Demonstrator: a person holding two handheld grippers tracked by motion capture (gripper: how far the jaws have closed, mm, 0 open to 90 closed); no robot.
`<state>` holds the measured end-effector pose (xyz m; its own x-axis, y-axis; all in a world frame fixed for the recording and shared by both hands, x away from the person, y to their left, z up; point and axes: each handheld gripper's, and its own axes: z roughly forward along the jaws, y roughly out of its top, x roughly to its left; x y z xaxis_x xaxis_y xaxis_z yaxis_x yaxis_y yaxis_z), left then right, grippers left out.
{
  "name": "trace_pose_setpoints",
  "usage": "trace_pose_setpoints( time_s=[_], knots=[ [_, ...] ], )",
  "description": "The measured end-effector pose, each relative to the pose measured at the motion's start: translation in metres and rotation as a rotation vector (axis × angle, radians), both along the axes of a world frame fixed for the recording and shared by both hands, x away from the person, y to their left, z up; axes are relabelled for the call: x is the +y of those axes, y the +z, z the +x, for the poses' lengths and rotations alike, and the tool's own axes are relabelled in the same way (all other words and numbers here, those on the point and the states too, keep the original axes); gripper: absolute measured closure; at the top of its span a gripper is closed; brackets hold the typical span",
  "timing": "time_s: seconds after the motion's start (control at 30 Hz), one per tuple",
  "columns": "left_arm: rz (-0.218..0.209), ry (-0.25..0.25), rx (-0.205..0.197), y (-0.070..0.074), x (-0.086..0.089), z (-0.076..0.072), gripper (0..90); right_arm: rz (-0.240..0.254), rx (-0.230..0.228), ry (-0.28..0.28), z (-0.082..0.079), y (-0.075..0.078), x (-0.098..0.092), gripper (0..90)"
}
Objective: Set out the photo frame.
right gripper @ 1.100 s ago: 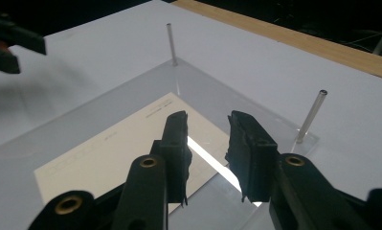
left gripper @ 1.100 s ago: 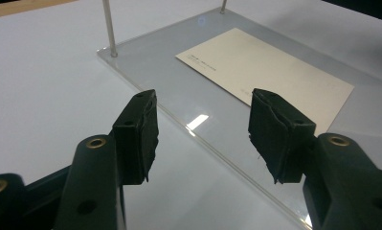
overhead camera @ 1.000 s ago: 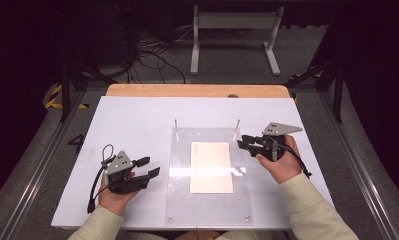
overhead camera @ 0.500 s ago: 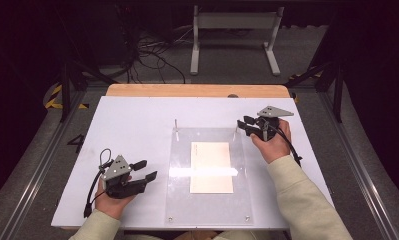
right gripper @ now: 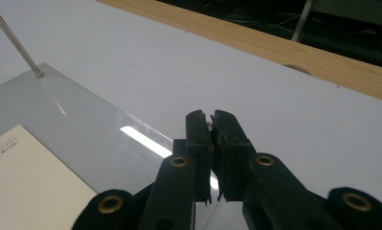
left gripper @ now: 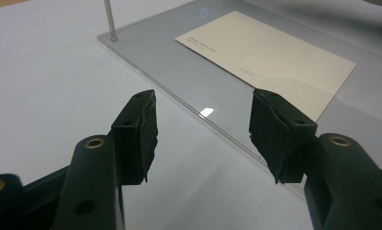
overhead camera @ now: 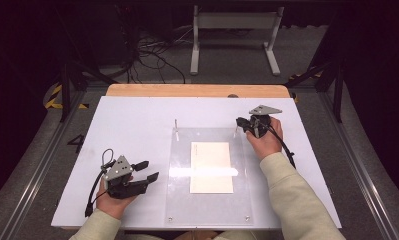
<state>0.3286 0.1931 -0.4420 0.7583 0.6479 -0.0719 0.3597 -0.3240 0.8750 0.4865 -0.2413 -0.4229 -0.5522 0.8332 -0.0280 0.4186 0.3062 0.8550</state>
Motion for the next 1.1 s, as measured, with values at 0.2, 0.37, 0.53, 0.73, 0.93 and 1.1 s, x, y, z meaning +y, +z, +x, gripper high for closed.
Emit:
trace_pose_setpoints(
  time_s=[0.2, 0.37, 0.53, 0.73, 0.93, 1.1],
  knots=[
    [0.001, -0.012, -0.001, -0.001, -0.002, 0.000, 43.4, -0.008, -0.023, 0.016, 0.002, -0.003, 0.002, 85.4],
    [0.001, -0.020, -0.006, -0.001, -0.003, -0.001, 43.4, 0.034, -0.020, 0.032, 0.005, -0.007, -0.003, 85.5],
    [0.003, -0.022, -0.003, -0.001, -0.004, -0.002, 43.3, 0.037, -0.018, 0.016, 0.006, -0.008, -0.002, 85.7],
    [0.001, -0.024, -0.009, -0.001, -0.004, -0.003, 43.4, 0.085, 0.002, -0.004, 0.009, -0.011, -0.004, 86.0],
    [0.003, -0.026, -0.008, -0.001, -0.004, -0.004, 43.4, 0.117, 0.008, -0.021, 0.012, -0.013, -0.004, 86.0],
    [0.006, -0.024, -0.010, 0.000, -0.004, -0.005, 43.4, 0.144, 0.020, -0.034, 0.017, -0.015, -0.005, 86.1]
  ],
)
